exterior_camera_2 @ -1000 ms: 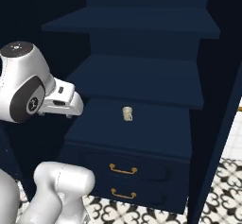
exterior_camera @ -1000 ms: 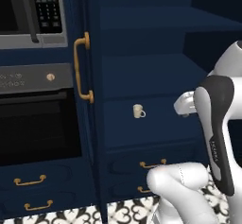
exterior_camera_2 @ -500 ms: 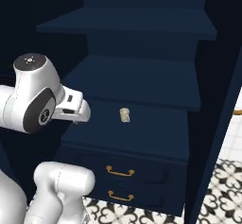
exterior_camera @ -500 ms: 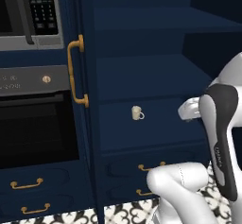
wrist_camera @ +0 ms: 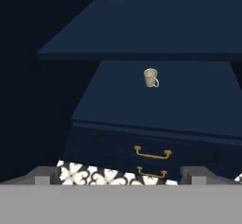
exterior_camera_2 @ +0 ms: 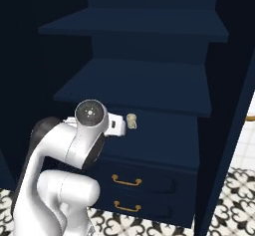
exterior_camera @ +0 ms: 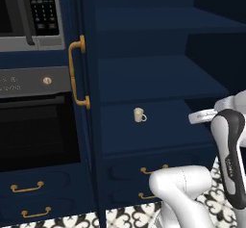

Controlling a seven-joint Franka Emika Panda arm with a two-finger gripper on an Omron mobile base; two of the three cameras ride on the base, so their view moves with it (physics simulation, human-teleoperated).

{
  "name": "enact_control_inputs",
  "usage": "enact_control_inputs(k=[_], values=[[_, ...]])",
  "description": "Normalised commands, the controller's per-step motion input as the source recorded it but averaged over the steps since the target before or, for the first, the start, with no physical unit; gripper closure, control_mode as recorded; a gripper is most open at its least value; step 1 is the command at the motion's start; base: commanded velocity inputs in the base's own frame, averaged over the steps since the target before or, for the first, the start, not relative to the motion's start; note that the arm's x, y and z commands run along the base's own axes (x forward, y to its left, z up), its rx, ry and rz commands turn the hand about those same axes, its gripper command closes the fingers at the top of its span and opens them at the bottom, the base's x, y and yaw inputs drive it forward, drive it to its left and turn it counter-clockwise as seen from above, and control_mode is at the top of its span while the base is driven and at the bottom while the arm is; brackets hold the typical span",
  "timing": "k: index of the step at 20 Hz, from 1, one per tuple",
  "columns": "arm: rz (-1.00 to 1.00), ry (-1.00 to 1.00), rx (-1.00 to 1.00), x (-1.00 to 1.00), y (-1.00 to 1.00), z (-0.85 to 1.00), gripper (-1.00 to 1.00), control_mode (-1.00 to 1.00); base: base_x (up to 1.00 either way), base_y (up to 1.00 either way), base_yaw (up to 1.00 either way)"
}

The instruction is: Gather all objects into one cabinet and sort the glasses and bowls to opposite sides.

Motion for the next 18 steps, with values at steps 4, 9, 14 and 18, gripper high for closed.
enact_control_inputs(k=[4,9,14,18], values=[[0.11,-0.09,0.03,0.97,-0.18,-0.63,-1.0,-1.0,0.0,0.0,0.0],[0.09,-0.08,0.04,0.91,-0.25,-0.54,-1.0,-1.0,0.0,0.0,0.0],[0.07,-0.01,0.02,0.95,-0.12,-0.63,-1.0,-1.0,0.0,0.0,0.0],[0.07,0.0,0.09,0.96,-0.34,-0.4,-1.0,-1.0,0.0,0.0,0.0]])
